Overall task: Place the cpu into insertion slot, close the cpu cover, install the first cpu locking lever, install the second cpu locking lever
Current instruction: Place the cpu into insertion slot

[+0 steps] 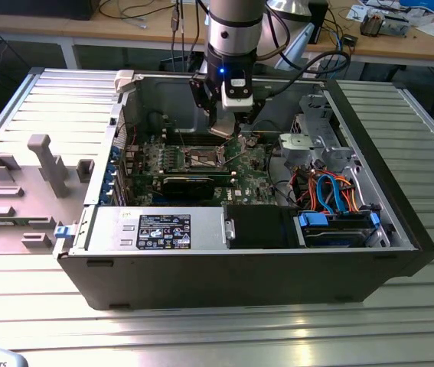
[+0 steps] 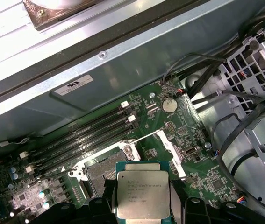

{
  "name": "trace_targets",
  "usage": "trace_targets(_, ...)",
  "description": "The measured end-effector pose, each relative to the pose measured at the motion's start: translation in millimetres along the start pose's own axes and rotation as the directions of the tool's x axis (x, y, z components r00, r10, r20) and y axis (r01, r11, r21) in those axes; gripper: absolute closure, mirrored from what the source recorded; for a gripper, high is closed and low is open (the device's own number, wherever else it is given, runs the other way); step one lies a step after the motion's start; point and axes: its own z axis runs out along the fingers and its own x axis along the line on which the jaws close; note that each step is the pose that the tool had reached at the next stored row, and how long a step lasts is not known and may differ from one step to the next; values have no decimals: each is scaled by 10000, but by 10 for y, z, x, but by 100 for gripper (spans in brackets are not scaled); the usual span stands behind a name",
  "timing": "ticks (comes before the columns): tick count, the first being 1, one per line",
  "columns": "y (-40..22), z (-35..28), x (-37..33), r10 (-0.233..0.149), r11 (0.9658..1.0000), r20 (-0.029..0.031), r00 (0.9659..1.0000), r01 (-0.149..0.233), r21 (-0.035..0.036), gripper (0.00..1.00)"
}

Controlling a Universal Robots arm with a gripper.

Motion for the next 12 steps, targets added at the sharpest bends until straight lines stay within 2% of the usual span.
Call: trace_targets(12, -2, 6, 3, 159, 9999, 17, 9999, -159, -5, 46)
